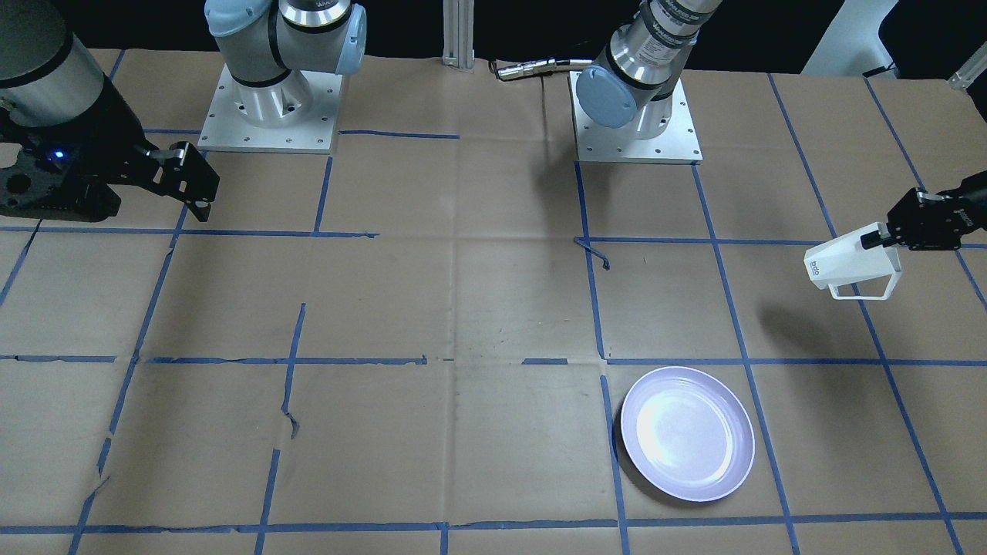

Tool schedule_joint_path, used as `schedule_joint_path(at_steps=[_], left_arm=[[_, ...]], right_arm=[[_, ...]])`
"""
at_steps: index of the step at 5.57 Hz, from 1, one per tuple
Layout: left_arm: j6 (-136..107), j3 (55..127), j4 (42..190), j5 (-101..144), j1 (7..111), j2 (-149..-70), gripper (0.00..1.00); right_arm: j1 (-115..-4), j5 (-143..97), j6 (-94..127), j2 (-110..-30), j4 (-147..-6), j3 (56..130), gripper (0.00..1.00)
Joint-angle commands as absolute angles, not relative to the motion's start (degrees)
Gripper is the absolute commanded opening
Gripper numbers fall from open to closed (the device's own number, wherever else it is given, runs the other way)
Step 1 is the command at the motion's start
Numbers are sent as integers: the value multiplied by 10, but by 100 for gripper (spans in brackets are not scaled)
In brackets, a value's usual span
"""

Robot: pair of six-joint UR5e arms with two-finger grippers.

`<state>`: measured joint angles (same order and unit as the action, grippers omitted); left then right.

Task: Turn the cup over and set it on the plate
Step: 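Lift the cup with the left gripper and carry it over the lavender plate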

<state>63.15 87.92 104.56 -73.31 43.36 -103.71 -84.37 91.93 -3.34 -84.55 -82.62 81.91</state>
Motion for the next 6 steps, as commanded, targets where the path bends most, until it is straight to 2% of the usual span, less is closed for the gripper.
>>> schedule_joint_path(at_steps=[1, 4, 6], left_arm=[[517, 882, 973, -753, 568, -969, 0], [374, 938, 730, -862, 769, -1008, 0], [339, 977, 605, -880, 805, -1058, 0]], right_arm=[[-844, 919, -33, -846, -826, 819, 100], [-844, 919, -33, -846, -826, 819, 100], [-844, 919, -33, -846, -826, 819, 100]])
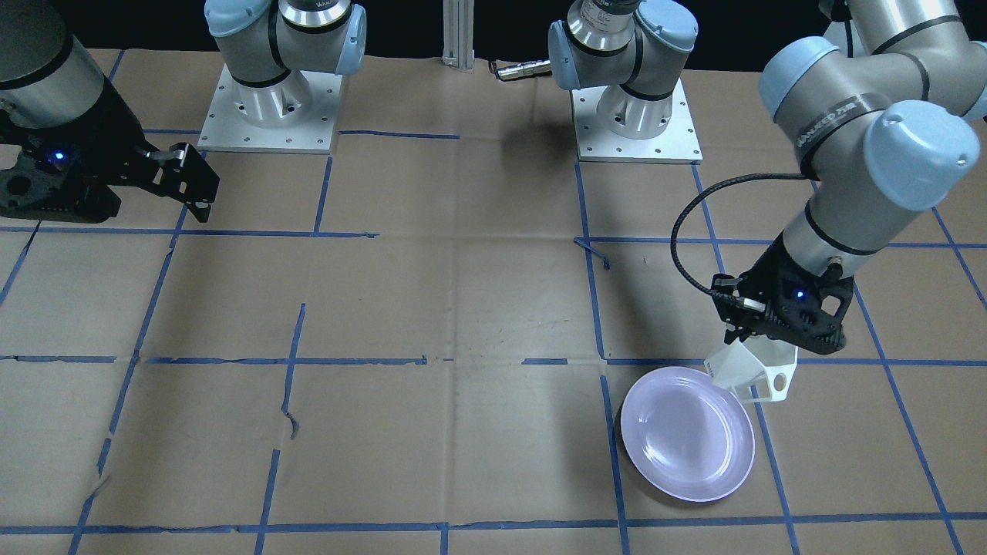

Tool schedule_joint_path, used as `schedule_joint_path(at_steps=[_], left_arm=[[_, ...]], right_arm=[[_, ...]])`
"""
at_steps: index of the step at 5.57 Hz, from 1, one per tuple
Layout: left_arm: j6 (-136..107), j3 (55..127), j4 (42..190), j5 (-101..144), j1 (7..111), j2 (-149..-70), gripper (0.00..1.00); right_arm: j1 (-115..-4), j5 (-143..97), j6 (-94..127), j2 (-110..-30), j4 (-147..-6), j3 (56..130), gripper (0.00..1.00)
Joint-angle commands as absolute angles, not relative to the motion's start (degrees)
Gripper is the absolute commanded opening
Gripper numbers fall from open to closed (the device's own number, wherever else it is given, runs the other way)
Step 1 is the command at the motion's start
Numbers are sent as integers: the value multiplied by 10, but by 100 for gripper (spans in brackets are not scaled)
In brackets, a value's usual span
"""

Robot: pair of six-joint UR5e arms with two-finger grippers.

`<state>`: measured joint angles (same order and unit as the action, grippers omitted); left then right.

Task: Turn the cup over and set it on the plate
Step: 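Rotate the cup upright and lower it onto the plate with the left gripper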

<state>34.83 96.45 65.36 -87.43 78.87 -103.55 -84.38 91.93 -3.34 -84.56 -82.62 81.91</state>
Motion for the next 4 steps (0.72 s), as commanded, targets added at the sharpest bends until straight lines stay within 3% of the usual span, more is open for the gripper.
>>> schedule_joint_path(at_steps=[1, 3, 4], left_arm=[[338, 977, 596, -880, 817, -1076, 0], [341, 977, 563, -880, 831, -1118, 1], [338, 977, 564, -884, 831, -1121, 27]], right_arm=[[-844, 919, -33, -846, -826, 819, 100], [-844, 919, -33, -846, -826, 819, 100], [-843, 919, -33, -846, -826, 819, 100]])
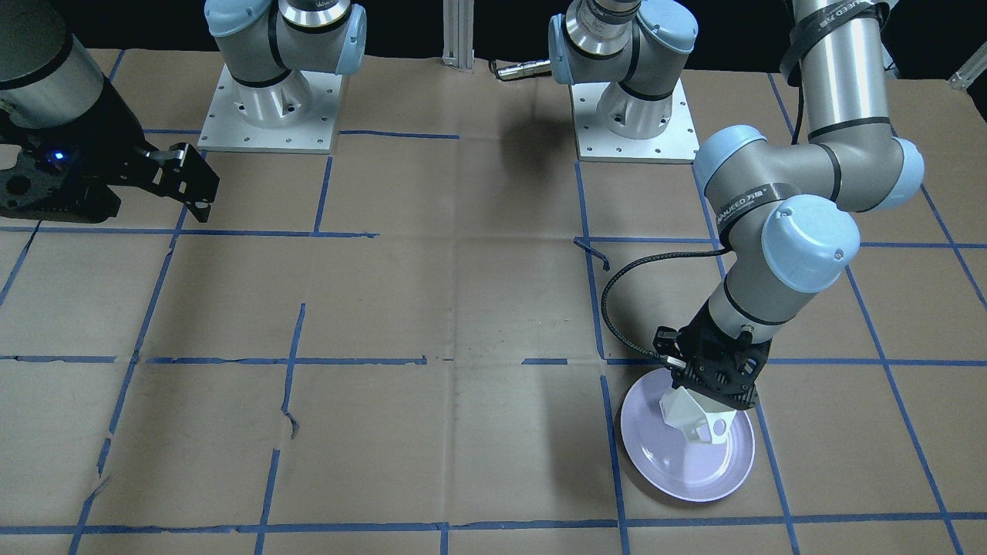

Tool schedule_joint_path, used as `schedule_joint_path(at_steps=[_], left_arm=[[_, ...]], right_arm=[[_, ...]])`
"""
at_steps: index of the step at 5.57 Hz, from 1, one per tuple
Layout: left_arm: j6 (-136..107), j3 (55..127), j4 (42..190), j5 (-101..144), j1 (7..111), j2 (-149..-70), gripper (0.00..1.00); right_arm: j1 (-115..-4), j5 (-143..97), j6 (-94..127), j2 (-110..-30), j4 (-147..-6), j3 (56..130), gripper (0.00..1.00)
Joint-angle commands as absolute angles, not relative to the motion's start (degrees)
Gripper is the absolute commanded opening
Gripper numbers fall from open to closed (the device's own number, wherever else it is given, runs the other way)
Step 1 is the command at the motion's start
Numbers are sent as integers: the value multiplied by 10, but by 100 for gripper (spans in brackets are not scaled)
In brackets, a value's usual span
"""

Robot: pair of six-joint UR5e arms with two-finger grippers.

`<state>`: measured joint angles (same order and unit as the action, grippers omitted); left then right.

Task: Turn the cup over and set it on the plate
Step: 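Rotate the cup upright and lower it onto the plate with the left gripper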

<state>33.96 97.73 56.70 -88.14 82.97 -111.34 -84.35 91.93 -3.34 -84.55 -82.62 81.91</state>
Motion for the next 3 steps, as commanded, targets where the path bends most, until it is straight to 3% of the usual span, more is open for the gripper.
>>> schedule_joint_path(at_steps=[1, 3], left_arm=[[340, 978, 565, -911, 831, -1121, 98], [332, 969, 574, -910, 838, -1102, 99]], right_arm=[[-844, 919, -33, -846, -826, 819, 100], [-844, 919, -33, -846, -826, 819, 100]])
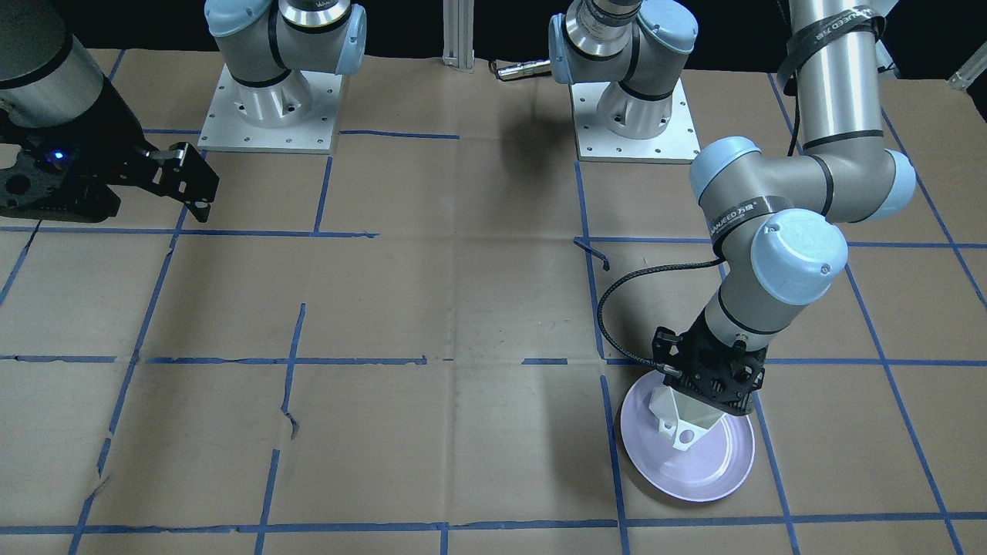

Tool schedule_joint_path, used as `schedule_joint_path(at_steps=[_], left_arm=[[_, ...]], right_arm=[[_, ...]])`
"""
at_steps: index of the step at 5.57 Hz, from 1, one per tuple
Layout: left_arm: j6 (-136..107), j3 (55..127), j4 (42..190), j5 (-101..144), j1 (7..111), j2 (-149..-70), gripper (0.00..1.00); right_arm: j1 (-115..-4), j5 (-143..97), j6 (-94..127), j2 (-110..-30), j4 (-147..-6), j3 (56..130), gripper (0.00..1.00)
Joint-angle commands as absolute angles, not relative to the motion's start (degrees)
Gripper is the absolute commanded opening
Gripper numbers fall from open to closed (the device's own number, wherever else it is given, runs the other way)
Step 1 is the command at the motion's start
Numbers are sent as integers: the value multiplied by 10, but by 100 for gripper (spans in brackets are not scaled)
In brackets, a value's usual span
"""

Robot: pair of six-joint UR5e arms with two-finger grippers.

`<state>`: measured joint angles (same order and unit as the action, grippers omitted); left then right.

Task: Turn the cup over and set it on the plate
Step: 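Open the left gripper and raise it off the cup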

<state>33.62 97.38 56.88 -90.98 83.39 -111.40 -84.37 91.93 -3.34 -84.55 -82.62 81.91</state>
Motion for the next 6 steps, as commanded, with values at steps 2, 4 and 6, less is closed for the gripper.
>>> schedule_joint_path(at_steps=[2, 4, 6], left_arm=[[275, 950, 695, -893, 838, -1010, 99], [91, 823, 909, -860, 838, -974, 99], [20, 795, 950, -887, 884, -962, 99]], right_arm=[[-844, 919, -33, -846, -826, 819, 100], [-844, 919, -33, -846, -826, 819, 100], [-844, 919, -33, -846, -826, 819, 100]])
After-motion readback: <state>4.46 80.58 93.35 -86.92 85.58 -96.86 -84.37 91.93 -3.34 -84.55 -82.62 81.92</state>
